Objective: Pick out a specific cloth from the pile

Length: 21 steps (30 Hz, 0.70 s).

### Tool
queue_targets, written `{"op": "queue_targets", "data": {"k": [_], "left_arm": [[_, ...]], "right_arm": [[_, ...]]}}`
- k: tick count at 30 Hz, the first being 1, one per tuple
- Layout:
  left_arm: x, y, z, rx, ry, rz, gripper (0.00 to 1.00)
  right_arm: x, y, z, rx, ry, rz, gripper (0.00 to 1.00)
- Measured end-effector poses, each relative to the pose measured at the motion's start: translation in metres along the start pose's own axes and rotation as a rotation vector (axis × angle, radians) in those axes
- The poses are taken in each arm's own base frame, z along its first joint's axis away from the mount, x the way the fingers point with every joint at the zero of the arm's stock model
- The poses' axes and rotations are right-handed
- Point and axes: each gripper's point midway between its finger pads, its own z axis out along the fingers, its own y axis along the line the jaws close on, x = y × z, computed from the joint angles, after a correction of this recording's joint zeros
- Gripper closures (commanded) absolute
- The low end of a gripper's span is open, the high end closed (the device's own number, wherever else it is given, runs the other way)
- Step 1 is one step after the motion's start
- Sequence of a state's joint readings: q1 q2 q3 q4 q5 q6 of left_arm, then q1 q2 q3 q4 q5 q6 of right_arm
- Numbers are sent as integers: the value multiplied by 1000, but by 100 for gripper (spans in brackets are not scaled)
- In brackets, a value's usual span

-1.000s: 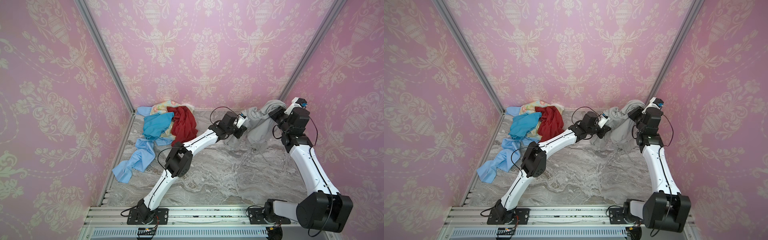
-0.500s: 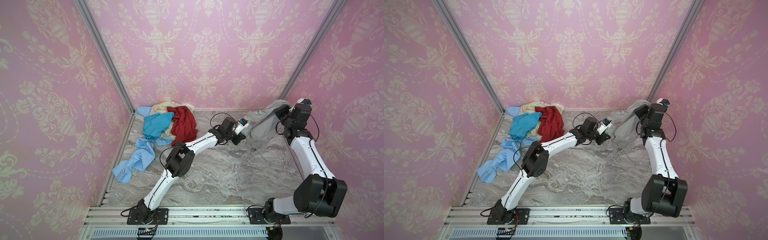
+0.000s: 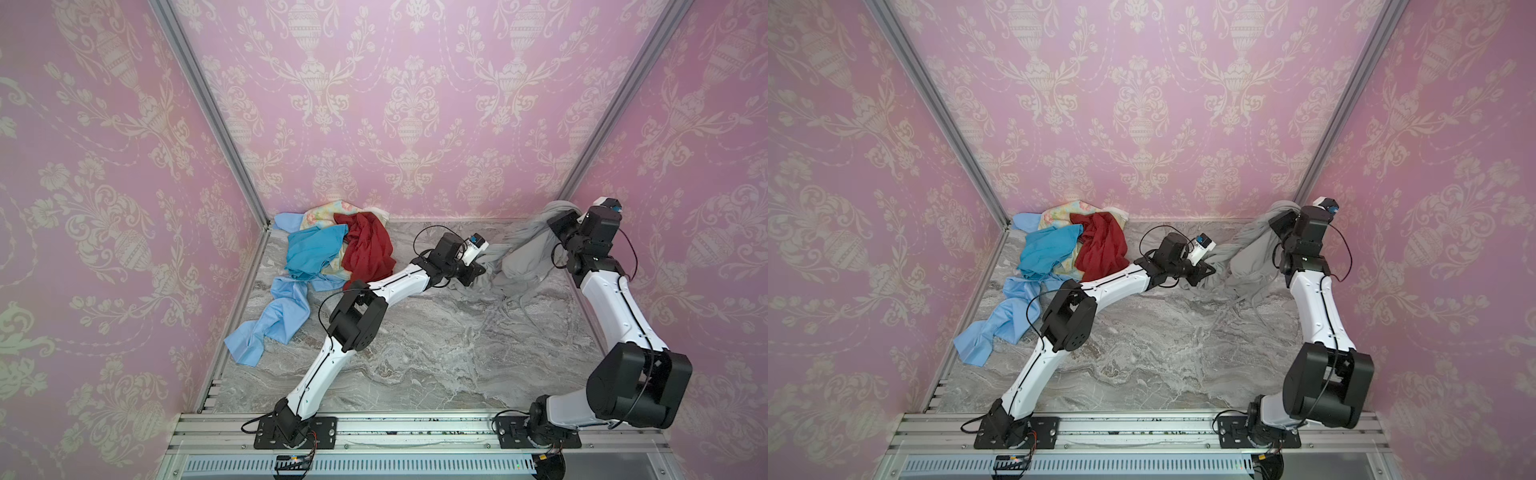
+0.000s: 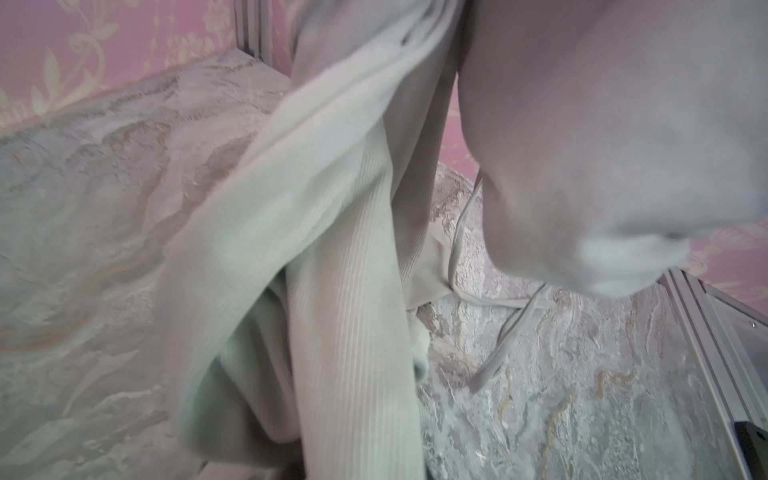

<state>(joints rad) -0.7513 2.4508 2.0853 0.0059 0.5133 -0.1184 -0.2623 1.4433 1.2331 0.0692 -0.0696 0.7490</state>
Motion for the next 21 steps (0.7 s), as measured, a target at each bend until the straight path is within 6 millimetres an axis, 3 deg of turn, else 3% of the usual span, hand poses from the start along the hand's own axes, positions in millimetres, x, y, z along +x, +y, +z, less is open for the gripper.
{"op": "queue_targets", "data": {"k": [6,8,10,14,18,21], "left_arm": [[-98,-6,-13,13,-214,34,100],[-121,-10,-13,29,-279,40,100],[-132,-14,-11,44,-320,39,100],[-120,-15,3,51,-314,-13,100],[-95,-11,20,62,-277,-85,100],[-74,-4,32,61,-244,-138,86]], "right_arm": [[6,-6,7,15,16,-39,100],[8,-9,9,23,21,-50,100],[9,-11,10,28,21,-67,100],[14,-16,11,37,32,-90,100],[35,-32,12,66,76,-101,100],[54,-45,12,94,121,-110,100]]}}
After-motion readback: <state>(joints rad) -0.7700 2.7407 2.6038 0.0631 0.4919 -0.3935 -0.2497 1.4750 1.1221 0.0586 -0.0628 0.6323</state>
